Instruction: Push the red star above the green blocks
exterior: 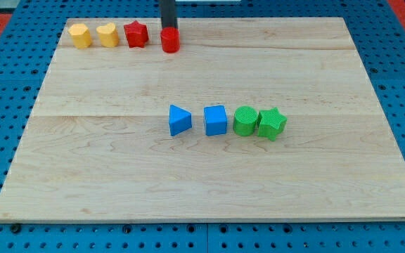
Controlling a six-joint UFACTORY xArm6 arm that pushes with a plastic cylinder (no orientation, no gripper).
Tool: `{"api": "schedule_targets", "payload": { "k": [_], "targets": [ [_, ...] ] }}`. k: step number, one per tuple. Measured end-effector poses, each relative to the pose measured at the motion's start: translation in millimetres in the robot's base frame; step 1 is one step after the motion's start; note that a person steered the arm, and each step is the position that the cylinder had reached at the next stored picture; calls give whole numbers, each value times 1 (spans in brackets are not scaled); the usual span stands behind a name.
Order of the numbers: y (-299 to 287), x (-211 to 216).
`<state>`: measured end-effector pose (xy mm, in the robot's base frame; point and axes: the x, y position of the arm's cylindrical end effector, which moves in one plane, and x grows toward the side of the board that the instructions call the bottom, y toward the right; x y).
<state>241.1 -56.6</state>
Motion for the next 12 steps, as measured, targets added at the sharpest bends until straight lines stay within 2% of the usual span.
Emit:
{"api": "schedule_targets", "payload": {
  "k": [1,2,3,4,5,6,8,9,10,11,12],
  "targets": [
    [3,27],
    [3,1],
    [-25,-28],
    [-85,-20],
    [-104,-4],
    [-95,26],
    [-154,44],
    [-153,91],
    [-128,69],
    [-98,70],
    [-25,80]
  ]
}}
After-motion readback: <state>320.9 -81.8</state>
